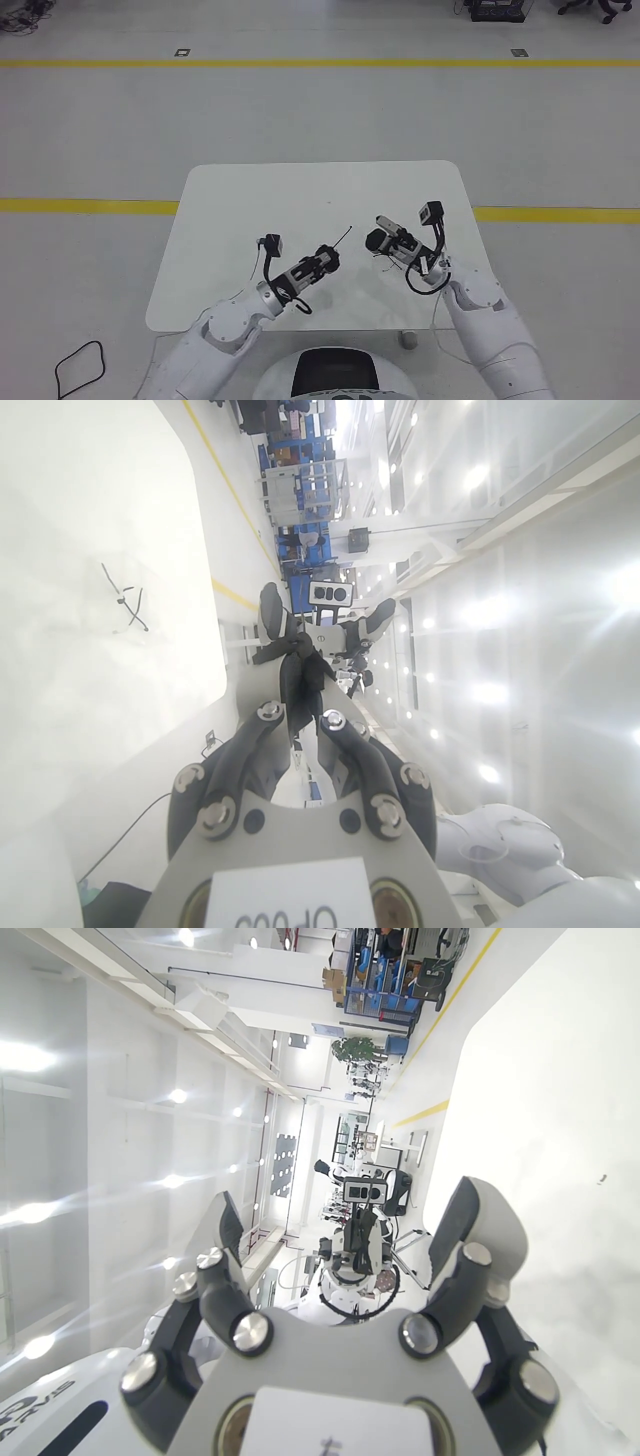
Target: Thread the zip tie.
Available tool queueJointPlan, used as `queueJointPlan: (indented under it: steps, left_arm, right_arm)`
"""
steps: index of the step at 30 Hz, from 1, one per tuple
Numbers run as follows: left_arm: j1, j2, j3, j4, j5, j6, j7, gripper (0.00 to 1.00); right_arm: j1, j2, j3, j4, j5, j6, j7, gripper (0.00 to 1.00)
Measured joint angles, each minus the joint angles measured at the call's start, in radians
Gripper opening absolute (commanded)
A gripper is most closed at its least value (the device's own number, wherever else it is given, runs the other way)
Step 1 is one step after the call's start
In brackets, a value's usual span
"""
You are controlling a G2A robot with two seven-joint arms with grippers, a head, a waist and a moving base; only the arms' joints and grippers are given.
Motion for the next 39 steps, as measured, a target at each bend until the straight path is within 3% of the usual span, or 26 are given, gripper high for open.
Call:
queueJointPlan:
  steps: [6, 11, 14, 18, 21, 25, 27, 35, 39]
  left_arm:
    - [-0.003, 0.005, 0.0, 0.0, 0.053, -0.006, -0.014, 0.0]
    - [-0.004, 0.005, 0.002, -0.002, 0.035, -0.002, -0.02, 0.0]
    - [-0.027, 0.01, -0.02, 0.023, -0.067, 0.032, -0.117, 0.0]
    - [-0.052, 0.03, -0.076, 0.068, -0.205, 0.102, -0.335, 0.0]
    - [-0.062, 0.039, -0.098, 0.086, -0.264, 0.13, -0.454, 0.0]
    - [-0.08, 0.045, -0.099, 0.106, -0.302, 0.162, -0.541, 0.0]
    - [-0.093, 0.044, -0.091, 0.121, -0.323, 0.175, -0.56, 0.0]
    - [-0.103, 0.044, -0.086, 0.127, -0.312, 0.174, -0.55, 0.0]
    - [-0.114, 0.043, -0.057, 0.124, -0.318, 0.216, -0.567, 0.0]
  right_arm:
    - [0.004, 0.003, 0.001, 0.004, 0.003, 0.007, 0.015, 1.0]
    - [0.004, 0.003, 0.0, 0.004, 0.003, 0.007, 0.015, 1.0]
    - [0.01, 0.007, 0.003, 0.009, 0.028, 0.034, 0.038, 1.0]
    - [0.042, 0.029, 0.055, 0.054, 0.087, 0.061, 0.251, 1.0]
    - [0.075, 0.044, 0.071, 0.097, 0.105, 0.089, 0.406, 1.0]
    - [0.116, 0.058, 0.048, 0.138, 0.109, 0.129, 0.565, 1.0]
    - [0.125, 0.066, 0.011, 0.142, 0.113, 0.153, 0.568, 1.0]
    - [0.125, 0.066, 0.012, 0.142, 0.114, 0.152, 0.555, 1.0]
    - [0.129, 0.067, -0.011, 0.154, 0.16, 0.173, 0.555, 1.0]
